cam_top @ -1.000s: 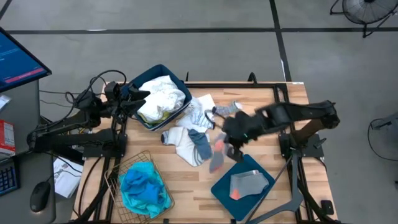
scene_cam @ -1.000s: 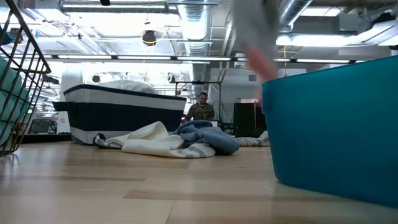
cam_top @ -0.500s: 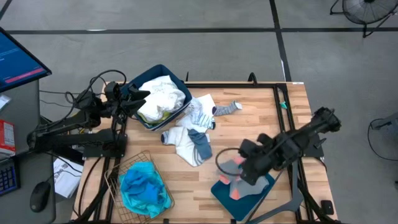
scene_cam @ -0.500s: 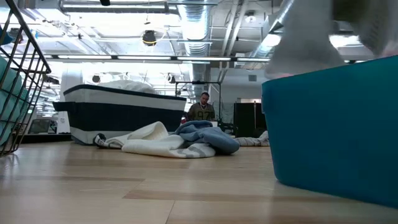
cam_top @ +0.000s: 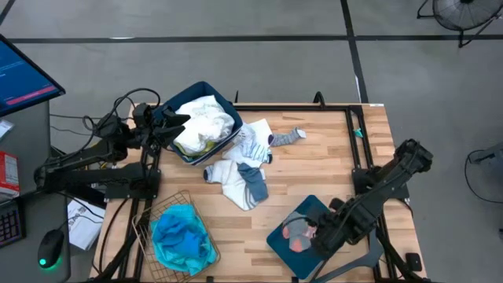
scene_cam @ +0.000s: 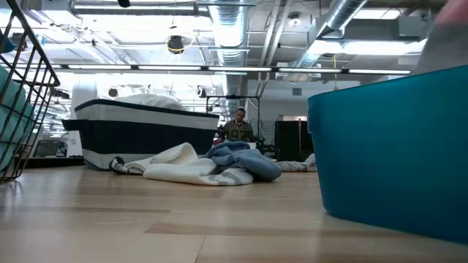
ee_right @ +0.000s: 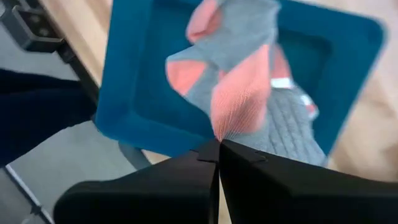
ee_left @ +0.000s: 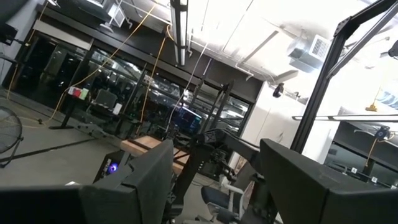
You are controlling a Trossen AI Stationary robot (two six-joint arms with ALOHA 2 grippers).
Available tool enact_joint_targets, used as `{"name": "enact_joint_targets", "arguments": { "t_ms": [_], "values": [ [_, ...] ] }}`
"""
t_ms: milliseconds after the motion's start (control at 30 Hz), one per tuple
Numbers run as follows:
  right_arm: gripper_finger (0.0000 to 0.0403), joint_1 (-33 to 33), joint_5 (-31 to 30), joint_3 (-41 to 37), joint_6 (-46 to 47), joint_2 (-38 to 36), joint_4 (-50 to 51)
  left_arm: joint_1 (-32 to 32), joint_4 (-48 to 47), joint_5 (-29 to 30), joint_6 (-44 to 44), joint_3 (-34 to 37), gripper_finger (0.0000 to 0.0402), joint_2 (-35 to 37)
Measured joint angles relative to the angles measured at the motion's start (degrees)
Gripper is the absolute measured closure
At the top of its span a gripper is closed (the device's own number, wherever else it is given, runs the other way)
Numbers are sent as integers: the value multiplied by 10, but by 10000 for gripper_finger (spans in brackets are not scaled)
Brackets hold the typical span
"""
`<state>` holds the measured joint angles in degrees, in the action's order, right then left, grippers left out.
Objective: Pick & Place Cloths
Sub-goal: Put the gray sock into the blue bin, then put the blue sock into the blue bin
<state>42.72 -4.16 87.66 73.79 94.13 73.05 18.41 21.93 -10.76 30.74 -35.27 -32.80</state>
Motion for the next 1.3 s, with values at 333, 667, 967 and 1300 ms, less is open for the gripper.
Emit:
{"name": "enact_joint_targets", "arguments": {
  "t_ms": [333,667,967,1300],
  "values": [
    [394,-8,-2,-81,-48,0,-112,0,0,0,0,0,176,-3],
    [293,-24,-1,-130,-43,0,-154,0,0,0,8,0,176,-3],
    [159,-47,2,-124,-59,0,-178,0,0,0,17,0,176,-3],
    [156,-99,27,-49,-253,-2,-117,0,0,0,17,0,176,-3]
  ]
}}
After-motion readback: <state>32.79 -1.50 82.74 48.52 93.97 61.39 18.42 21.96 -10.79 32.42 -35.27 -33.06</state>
